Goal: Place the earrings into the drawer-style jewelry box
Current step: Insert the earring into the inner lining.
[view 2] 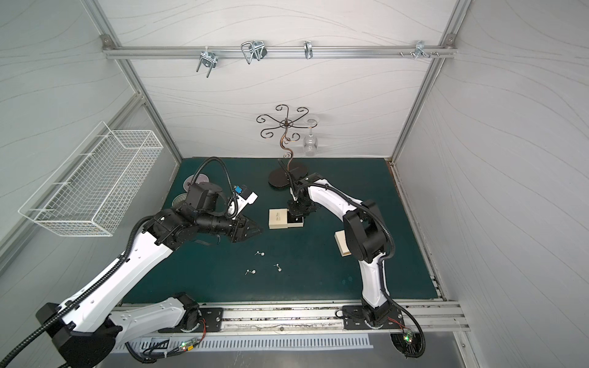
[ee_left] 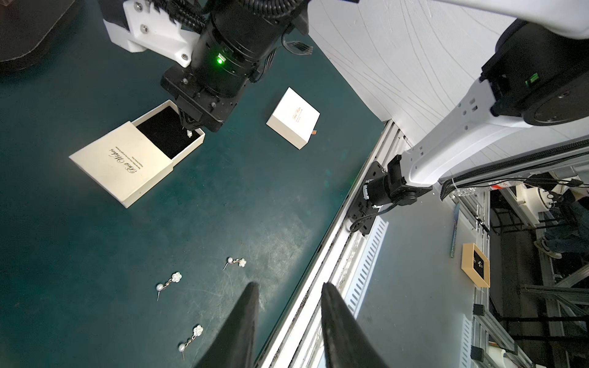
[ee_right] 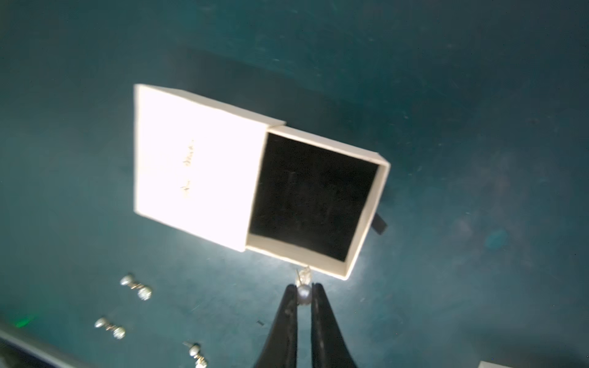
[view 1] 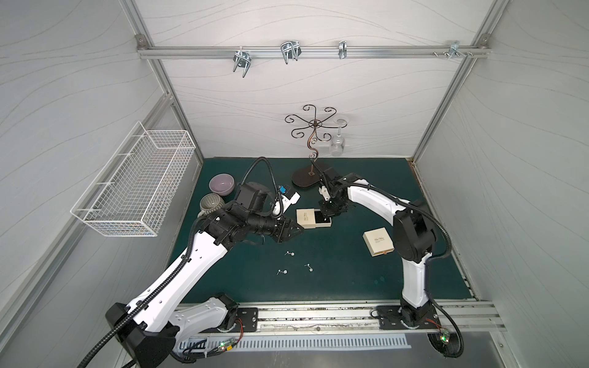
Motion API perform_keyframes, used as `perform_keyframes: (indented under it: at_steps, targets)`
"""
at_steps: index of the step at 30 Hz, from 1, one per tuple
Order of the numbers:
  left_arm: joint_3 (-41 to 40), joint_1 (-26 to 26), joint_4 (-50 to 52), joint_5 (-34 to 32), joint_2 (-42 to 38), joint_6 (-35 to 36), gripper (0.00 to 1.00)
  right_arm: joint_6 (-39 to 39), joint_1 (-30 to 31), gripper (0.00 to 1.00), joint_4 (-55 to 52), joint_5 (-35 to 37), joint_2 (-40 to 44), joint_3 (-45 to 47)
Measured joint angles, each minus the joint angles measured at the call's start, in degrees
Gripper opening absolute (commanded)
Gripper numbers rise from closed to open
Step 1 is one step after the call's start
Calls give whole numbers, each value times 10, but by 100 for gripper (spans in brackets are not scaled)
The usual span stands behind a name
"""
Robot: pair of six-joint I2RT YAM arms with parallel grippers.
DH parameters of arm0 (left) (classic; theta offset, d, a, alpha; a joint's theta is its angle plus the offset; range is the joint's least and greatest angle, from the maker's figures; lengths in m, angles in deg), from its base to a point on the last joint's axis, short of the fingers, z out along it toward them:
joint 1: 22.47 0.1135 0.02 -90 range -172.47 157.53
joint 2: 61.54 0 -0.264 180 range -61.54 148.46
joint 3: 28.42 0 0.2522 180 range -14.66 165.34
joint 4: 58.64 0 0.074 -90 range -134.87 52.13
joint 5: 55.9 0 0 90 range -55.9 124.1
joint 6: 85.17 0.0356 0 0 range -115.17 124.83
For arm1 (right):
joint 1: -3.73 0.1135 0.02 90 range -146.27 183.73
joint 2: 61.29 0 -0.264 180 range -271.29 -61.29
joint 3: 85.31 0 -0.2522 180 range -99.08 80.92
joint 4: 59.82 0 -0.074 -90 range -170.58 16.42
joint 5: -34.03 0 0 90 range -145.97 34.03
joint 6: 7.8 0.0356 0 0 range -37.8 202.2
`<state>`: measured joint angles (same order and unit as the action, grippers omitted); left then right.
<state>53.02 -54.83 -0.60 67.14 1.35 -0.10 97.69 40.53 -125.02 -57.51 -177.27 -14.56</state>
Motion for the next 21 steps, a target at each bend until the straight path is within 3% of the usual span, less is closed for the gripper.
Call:
perform_keyframes:
  at_steps: [21]
  targets:
    - [-4, 1, -8, 0, -9, 1, 35, 1, -2, 11, -17, 28, -76, -57]
